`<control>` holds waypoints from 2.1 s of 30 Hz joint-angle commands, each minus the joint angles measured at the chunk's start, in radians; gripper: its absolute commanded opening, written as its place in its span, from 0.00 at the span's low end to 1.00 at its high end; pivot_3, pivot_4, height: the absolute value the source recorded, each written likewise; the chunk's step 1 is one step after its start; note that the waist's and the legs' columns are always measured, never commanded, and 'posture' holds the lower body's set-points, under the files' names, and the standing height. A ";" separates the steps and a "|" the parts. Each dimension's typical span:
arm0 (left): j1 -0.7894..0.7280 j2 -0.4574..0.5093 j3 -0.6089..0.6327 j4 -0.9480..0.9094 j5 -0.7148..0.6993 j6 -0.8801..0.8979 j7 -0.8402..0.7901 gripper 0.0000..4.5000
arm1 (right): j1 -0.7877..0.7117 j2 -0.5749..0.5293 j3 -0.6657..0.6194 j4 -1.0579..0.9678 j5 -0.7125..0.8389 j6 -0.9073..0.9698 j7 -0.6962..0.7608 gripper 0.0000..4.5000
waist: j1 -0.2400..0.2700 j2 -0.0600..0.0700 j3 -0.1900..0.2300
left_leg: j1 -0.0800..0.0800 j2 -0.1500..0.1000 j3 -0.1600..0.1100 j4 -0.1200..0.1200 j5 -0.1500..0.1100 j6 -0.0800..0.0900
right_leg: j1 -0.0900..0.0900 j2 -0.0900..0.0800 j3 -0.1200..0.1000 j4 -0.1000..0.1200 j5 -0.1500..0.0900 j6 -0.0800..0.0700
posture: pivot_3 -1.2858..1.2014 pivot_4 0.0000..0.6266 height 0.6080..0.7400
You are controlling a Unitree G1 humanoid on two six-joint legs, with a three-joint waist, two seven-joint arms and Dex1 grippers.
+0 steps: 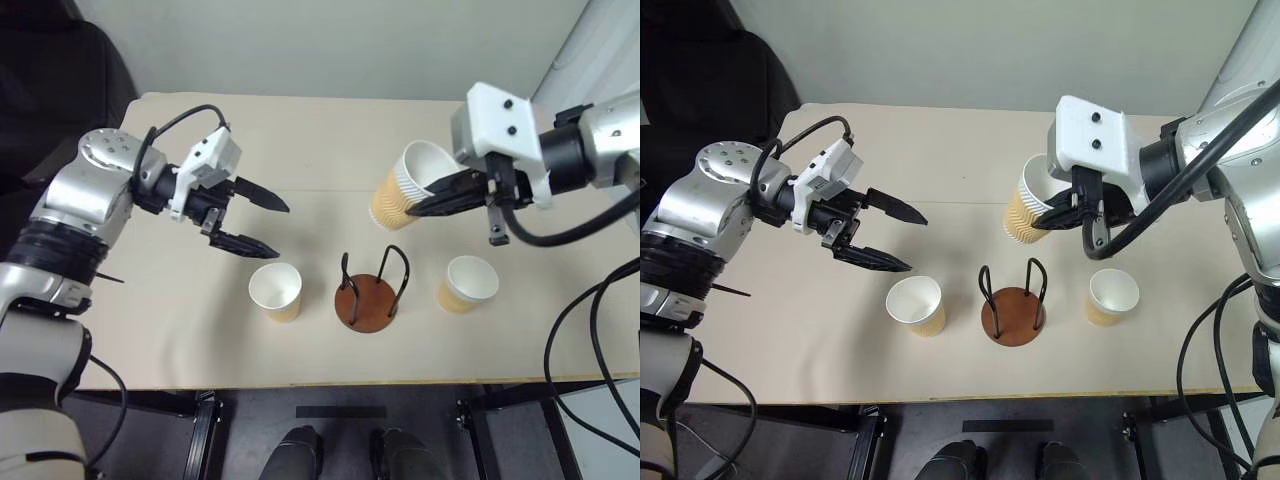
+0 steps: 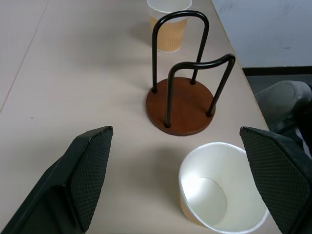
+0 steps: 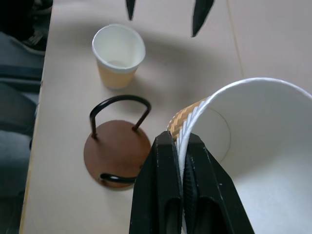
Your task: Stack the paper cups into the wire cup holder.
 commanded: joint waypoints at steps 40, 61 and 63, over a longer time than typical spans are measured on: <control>-0.030 -0.049 0.045 0.060 0.031 -0.064 -0.031 1.00 | 0.050 0.113 -0.079 -0.038 0.153 0.084 -0.232 1.00 | -0.001 0.000 0.000 | 0.000 0.000 0.000 0.001 0.000 0.000 | -0.001 0.000 0.000 0.001 0.000 0.000 | 0.52 0.24 1.00; -0.052 -0.082 0.052 0.054 0.000 -0.028 -0.031 1.00 | 0.750 -0.319 -0.483 -0.281 0.257 0.086 -0.327 1.00 | 0.011 -0.001 0.000 | 0.001 0.000 0.002 0.001 0.000 -0.001 | -0.001 0.000 0.002 0.004 0.000 0.001 | 0.52 0.24 1.00; -0.052 -0.084 0.052 0.055 0.002 -0.030 -0.031 1.00 | 0.808 -0.349 -0.464 -0.269 0.221 0.021 -0.320 1.00 | 0.010 -0.001 0.000 | 0.002 0.000 0.002 0.002 0.000 -0.001 | -0.001 0.000 0.002 0.007 0.000 0.001 | 0.52 0.24 1.00</control>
